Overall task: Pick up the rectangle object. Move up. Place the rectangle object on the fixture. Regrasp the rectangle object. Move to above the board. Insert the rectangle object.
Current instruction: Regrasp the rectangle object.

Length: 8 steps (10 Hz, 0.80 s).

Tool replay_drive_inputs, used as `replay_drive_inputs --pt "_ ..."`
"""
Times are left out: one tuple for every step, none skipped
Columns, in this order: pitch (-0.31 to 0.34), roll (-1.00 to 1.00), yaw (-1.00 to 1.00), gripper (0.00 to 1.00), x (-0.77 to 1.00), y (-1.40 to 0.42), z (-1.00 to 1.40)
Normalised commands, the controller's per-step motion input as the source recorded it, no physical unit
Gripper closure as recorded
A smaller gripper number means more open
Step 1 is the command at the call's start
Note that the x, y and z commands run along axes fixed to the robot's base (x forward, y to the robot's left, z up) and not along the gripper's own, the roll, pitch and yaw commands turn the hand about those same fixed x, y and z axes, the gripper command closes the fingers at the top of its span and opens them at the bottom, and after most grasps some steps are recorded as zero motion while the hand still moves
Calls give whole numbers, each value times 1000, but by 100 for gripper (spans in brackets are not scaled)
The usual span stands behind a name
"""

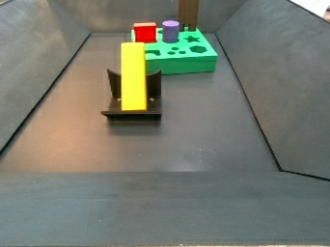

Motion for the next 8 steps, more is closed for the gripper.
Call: replay_drive_inputs --pt "-10 1000 13 0 -2 -21 13" --pt "-8 1000 14 0 -4 -17 10" --pt "0 1000 16 0 2 -21 6" --pt "5 1000 17 0 10 -22 5" --pt "15 1000 20 0 27 -23 -2" --pt "25 1000 22 0 37 -23 -5" --pt "42 1000 27 0 51 -29 -3" --pt "52 1000 30 0 58 -31 -2"
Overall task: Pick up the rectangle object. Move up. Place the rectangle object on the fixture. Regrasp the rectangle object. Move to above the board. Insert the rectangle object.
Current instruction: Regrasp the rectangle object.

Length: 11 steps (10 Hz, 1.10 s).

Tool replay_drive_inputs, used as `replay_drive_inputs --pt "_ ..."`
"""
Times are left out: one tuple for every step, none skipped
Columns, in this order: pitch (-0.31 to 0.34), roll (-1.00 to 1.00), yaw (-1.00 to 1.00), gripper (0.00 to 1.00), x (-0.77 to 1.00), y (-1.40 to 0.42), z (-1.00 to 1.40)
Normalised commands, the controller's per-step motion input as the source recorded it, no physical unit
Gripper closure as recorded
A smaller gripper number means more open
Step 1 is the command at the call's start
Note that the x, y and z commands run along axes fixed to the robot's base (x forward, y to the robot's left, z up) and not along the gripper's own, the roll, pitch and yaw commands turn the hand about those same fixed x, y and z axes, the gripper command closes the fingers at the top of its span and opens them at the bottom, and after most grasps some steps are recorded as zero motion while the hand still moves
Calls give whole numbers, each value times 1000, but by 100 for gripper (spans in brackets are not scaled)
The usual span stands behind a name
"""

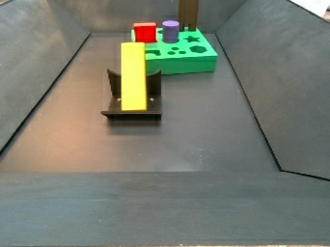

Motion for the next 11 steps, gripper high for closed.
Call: replay_drive_inputs --pt "78 1000 39 0 73 -34 -1" --pt "102 1000 50 0 85 -39 -4" --pt "130 1000 66 0 94 -43 -7" --pt "170 1000 101 0 97 -46 -9" --pt "188 915 132 0 98 -48 -6" --pt "177 722 154 0 99 -50 -7" --pt "153 465 184 0 99 -52 -11" --pt "129 312 197 0 95 -38 -3" --pt "104 246 204 0 90 -36 2" --pt "48 177 206 0 75 -39 -8" --pt "32 166 205 0 76 -44 -7"
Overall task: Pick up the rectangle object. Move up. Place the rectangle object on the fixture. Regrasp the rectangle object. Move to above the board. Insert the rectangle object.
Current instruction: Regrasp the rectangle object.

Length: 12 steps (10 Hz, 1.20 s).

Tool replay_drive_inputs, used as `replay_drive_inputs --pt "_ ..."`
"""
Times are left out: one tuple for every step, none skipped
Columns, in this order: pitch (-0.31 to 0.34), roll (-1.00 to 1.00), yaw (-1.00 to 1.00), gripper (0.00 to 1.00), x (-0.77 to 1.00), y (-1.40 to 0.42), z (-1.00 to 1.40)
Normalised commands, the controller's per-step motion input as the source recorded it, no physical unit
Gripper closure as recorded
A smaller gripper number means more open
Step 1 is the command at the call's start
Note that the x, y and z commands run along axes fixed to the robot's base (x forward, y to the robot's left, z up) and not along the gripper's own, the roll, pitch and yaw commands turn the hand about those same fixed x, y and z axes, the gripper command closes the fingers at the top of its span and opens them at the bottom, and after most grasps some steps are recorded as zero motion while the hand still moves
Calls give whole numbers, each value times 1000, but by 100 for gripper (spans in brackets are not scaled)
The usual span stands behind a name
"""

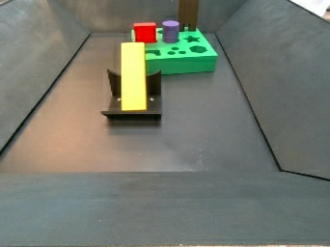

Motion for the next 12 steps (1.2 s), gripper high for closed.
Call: replay_drive_inputs --pt "-16 138 251 0 31 47 -1000" --pt "-26 135 230 0 33 47 -1000" --pt "-82 122 179 0 48 42 -1000" --pt "-106 108 157 0 54 40 -1000" --pt "-139 82 104 0 65 37 -1000" --pt "-147 77 66 0 71 36 -1000" --pt "-149 72 28 0 77 30 -1000" --pt "-137 71 -15 0 84 29 -1000" --pt "-120 68 -39 0 88 28 -1000" --pt "-103 66 -54 0 86 22 -902" --pt "-70 65 -65 0 70 11 -670" --pt "-47 63 -64 0 64 5 -503"
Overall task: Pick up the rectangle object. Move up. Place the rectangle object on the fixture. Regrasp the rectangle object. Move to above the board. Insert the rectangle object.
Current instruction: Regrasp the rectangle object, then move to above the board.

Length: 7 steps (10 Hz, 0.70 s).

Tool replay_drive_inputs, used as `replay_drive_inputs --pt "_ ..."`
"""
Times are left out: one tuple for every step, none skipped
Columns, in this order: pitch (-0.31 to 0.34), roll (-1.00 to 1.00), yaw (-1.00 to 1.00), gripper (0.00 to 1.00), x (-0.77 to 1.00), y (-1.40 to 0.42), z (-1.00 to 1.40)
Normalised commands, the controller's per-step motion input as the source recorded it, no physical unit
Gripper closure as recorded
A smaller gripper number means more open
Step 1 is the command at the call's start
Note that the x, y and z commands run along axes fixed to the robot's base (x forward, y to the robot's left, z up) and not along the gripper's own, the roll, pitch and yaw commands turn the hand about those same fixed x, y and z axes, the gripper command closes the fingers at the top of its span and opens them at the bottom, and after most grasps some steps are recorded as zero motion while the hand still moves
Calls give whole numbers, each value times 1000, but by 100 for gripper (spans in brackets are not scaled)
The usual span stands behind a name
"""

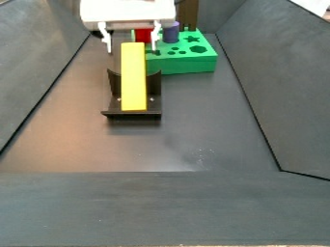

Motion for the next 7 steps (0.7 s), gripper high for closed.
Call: replay_drive_inputs --pt "-32 61 -61 0 64 6 -390" --pt "-2 58 -47 0 64 3 -176" --pt "0 0 0 100 0 0 0" --pt "203 249 185 100 -274 -107 1000" --pt "199 243 185 100 -273 -108 1000" --pt "119 153 200 100 -256 -102 1000" --pt "66 69 211 100 -244 -93 1000"
